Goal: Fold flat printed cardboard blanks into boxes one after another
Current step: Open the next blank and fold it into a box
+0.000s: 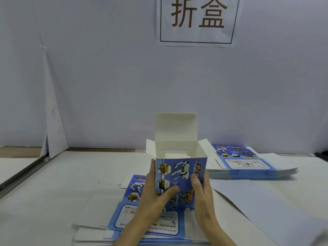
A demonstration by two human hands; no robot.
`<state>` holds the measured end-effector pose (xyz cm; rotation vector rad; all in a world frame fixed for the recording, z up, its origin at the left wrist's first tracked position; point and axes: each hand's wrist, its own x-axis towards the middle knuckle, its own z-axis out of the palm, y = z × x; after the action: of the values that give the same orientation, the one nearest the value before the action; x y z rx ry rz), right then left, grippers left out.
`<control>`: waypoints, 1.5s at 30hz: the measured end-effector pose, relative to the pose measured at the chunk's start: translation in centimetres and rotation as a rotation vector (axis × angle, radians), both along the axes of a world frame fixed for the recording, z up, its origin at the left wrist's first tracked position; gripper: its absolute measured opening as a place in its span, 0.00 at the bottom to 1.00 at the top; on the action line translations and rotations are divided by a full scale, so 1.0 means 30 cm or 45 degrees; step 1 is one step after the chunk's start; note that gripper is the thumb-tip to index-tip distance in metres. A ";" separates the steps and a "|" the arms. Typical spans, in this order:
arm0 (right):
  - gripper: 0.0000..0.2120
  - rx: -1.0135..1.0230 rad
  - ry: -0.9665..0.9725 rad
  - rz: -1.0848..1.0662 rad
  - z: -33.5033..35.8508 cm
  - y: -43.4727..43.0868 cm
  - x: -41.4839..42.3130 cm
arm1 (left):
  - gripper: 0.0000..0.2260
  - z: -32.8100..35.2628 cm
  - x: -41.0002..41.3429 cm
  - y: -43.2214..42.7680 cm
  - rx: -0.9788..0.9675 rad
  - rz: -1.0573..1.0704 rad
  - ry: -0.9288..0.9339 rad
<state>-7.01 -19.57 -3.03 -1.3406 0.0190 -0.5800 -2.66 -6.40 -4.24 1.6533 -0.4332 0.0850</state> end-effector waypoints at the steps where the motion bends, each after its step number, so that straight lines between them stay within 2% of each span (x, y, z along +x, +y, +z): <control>1: 0.20 -0.005 0.000 -0.003 -0.007 -0.003 0.000 | 0.41 -0.003 0.003 0.002 -0.008 0.003 -0.002; 7: 0.24 -0.086 0.069 0.083 -0.039 -0.006 -0.001 | 0.18 0.000 0.010 -0.011 -0.132 0.159 -0.024; 9: 0.26 -0.093 0.078 0.084 -0.048 -0.002 0.003 | 0.20 0.001 0.009 -0.008 -0.114 0.172 -0.027; 12: 0.26 -0.032 0.093 0.086 -0.056 -0.004 0.010 | 0.30 -0.014 0.012 0.004 -0.007 0.120 -0.005; 13: 0.26 -0.021 0.088 0.086 -0.056 -0.006 0.010 | 0.29 -0.015 0.012 0.006 0.005 0.109 0.005; 17: 0.27 -0.042 0.077 0.104 -0.055 -0.012 0.008 | 0.15 -0.009 0.009 0.003 -0.040 0.163 -0.044; 18: 0.27 -0.047 0.074 0.110 -0.056 -0.012 0.010 | 0.15 -0.006 0.008 0.002 -0.055 0.169 -0.040; 21: 0.29 -0.043 0.094 0.108 -0.058 -0.014 0.014 | 0.24 -0.014 0.008 -0.004 -0.048 0.170 -0.017; 25: 0.26 -0.003 0.089 0.127 -0.060 -0.012 0.016 | 0.16 -0.001 0.003 -0.013 -0.095 0.136 -0.007; 29: 0.29 -0.012 0.081 0.165 -0.032 -0.017 0.018 | 0.15 0.063 -0.009 0.008 -0.108 0.097 -0.028; 32: 0.33 -0.098 0.046 0.191 0.053 -0.037 0.027 | 0.20 0.173 -0.001 0.052 -0.097 0.087 -0.081; 36: 0.25 -0.314 -0.051 0.251 0.195 -0.030 0.041 | 0.21 0.274 -0.015 0.080 -0.201 0.172 -0.227; 39: 0.16 -0.429 -0.165 0.181 0.269 0.010 0.031 | 0.26 0.311 -0.026 0.086 -0.270 0.191 -0.192; 40: 0.17 -0.454 -0.191 0.146 0.288 0.018 0.027 | 0.23 0.323 -0.027 0.092 -0.262 0.174 -0.176; 42: 0.24 -0.477 -0.172 0.053 0.311 0.015 0.026 | 0.16 0.343 -0.033 0.107 -0.267 0.183 -0.184; 45: 0.32 -0.413 -0.038 0.032 0.313 0.003 0.021 | 0.13 0.349 -0.039 0.117 -0.193 0.211 -0.318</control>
<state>-6.37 -19.48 6.36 -1.6436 -0.1207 -0.5984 -3.84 -2.88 6.24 1.5314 -0.4652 0.4413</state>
